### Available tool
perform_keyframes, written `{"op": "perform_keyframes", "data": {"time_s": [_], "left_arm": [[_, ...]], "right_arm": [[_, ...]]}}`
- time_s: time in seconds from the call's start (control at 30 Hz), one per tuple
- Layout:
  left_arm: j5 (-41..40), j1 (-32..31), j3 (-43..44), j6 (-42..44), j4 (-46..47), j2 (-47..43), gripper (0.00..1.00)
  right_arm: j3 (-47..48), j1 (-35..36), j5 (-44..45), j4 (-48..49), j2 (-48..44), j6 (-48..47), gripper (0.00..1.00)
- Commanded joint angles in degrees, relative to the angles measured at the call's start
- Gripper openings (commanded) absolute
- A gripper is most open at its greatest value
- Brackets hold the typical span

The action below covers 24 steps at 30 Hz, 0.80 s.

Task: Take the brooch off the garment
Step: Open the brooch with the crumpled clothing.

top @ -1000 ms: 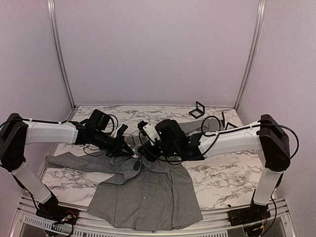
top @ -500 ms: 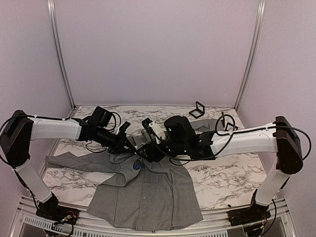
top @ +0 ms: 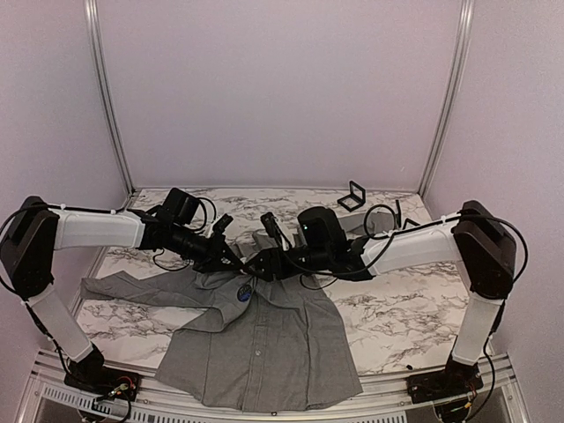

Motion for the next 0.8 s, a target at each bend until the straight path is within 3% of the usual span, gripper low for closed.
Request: {"op": "perform_keyframes", "data": {"time_s": [0.0, 0.77], "left_arm": [[1.4, 0.4, 0.5, 0.7, 1.2, -1.3, 0.0], [3.0, 0.4, -2.2, -1.8, 7.3, -5.5, 0.0]], "right_arm": [[-0.7, -1.8, -4.0, 6.3, 1.5, 5.7, 0.65], [0.6, -5.9, -7.1, 11.7, 5.3, 12.0, 0.57]]}}
